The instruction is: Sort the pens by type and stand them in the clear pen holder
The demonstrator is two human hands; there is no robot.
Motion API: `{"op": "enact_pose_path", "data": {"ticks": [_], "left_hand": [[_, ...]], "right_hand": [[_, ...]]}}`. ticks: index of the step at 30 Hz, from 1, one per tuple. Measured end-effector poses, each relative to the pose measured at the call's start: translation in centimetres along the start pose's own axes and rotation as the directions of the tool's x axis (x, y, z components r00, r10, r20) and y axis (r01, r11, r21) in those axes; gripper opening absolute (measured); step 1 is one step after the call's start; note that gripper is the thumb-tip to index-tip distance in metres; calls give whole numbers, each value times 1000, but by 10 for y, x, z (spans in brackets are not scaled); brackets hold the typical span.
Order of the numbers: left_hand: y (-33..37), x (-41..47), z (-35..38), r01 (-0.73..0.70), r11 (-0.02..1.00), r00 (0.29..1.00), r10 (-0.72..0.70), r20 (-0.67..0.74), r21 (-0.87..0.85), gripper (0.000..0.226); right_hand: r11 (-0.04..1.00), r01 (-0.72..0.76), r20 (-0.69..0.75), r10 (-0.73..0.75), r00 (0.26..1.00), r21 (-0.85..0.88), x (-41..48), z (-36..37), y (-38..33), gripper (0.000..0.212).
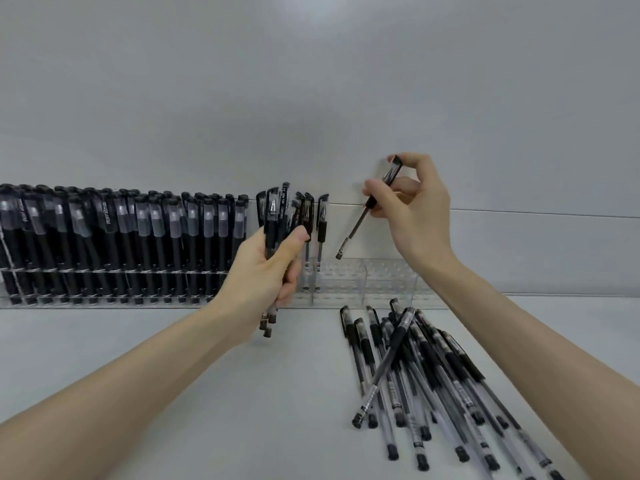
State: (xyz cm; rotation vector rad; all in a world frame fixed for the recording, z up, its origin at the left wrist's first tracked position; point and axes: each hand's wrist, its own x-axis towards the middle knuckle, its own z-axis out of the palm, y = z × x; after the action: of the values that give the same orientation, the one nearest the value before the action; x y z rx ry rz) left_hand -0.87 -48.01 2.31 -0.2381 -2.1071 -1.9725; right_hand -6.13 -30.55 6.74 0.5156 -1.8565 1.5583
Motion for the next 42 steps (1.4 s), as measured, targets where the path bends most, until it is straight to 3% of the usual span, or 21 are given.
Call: {"op": "enact_pose_path", "data": {"ticks": [4,9,13,17,25,32,35,38,42], "left_hand": [[-6,-1,-1,12,999,999,-10,37,-44,48],[-12,-5,0,24,984,998,-14,59,-175,23],[-13,-7,1,15,984,996,1,90,-176,26],[-14,-9,0,37,990,993,-21,112,-137,28],[-12,-9,3,129,970,986,-102,133,-208,25],[-15,-11,3,45,985,990,-21,142,-166,21],[-16,-11,3,55,983,987,-27,157,-173,24],[-14,-11,4,64,980,980,-27,196,-190,30],[-13,-13,8,61,980,963,-7,271,-190,40]], "right_hand": [[989,100,16,-99,995,-106,0,14,9,34],[969,190,25,-188,982,-155,2,21,15,36],[947,244,71,-234,970,-210,0,25,20,35],[939,250,143,-221,965,-237,-5,24,29,24],[919,264,215,-206,955,-294,-3,18,24,25],[888,281,274,-185,944,-366,-7,19,22,20],[857,297,230,-216,949,-421,-12,18,20,22],[940,194,180,-147,973,-281,-19,14,6,21],[997,-71,407,78,910,-33,-31,11,-9,28]]}}
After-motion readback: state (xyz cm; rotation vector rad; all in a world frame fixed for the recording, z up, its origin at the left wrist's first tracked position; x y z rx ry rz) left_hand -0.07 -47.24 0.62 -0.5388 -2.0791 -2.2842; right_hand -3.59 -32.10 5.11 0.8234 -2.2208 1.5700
